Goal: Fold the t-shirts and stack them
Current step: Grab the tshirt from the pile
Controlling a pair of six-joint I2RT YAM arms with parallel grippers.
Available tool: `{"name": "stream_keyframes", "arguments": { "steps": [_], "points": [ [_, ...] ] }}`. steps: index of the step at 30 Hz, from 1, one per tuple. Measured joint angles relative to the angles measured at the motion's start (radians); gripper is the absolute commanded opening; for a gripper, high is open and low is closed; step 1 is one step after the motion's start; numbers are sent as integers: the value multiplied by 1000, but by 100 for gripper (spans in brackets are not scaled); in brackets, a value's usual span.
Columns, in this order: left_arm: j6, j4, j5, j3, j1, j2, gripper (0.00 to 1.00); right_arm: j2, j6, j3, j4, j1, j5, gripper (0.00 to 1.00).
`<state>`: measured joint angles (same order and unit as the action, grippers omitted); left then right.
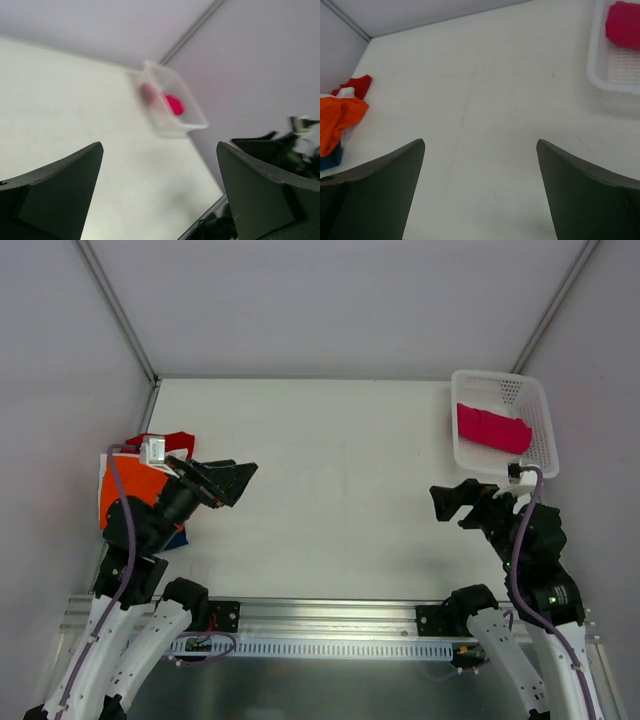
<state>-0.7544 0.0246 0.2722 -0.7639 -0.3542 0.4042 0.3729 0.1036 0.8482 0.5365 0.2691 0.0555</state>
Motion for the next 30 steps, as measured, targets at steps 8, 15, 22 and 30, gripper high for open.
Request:
{"name": "stream_keyframes", "arguments": {
  "steps": [8, 15, 22, 30],
  "points": [
    [111, -293, -107, 122, 0, 228, 99, 302, -141, -73, -76, 0, -40, 99],
    [138, -354, -156, 154, 0, 161, 99, 911, -148, 253, -36, -75, -307, 99],
    [169, -394, -188, 155, 0, 39, 99, 1325, -143, 650, -46, -246, -441, 99],
    [169, -435, -214, 180, 0, -17, 99, 1635, -142, 978, 3, -412, -431, 99]
  ]
}}
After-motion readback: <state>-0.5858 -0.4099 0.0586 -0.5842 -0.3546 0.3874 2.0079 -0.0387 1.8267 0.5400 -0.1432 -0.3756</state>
